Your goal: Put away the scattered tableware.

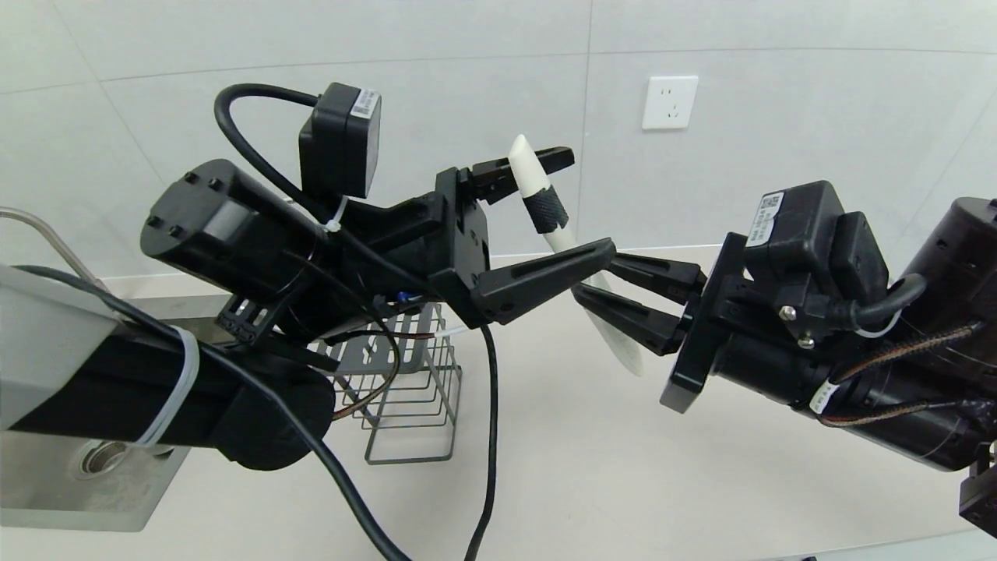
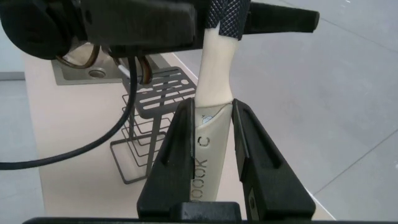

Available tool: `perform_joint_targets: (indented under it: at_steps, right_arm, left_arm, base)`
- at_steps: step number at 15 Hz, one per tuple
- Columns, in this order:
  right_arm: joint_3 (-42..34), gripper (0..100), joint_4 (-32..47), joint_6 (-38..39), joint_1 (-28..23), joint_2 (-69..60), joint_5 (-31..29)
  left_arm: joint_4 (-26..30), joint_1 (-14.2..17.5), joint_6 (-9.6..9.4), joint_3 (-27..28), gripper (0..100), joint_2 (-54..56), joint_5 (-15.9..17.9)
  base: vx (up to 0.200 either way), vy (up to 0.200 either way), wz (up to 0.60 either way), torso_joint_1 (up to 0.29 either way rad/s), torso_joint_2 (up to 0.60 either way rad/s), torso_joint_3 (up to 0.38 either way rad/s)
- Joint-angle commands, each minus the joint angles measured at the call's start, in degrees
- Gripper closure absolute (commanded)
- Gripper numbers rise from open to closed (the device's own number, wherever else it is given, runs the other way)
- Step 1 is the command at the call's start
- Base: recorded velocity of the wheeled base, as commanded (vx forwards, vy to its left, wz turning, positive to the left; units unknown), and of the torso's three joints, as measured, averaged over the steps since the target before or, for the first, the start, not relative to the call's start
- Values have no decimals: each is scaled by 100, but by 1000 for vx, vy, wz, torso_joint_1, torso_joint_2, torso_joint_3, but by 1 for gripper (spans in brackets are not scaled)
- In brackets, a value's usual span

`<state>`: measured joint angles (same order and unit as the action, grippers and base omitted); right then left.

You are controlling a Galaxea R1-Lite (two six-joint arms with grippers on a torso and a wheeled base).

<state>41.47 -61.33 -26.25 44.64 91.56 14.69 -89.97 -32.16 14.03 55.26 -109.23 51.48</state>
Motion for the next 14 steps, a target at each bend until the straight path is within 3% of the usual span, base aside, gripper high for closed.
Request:
perform_joint_targets:
  at_steps: [1, 14]
  right_arm:
    - [1, 100, -2, -3, -8, -7, -1]
    - [10, 100, -54, -3, 1, -95, 8]
  left_arm:
    - [-3, 8, 29, -147, 0, 191, -6]
    - [-3, 8, 38, -297, 0, 139, -6]
  base:
    - [0, 0, 0, 0, 0, 0]
    - [0, 0, 0, 0, 0, 0]
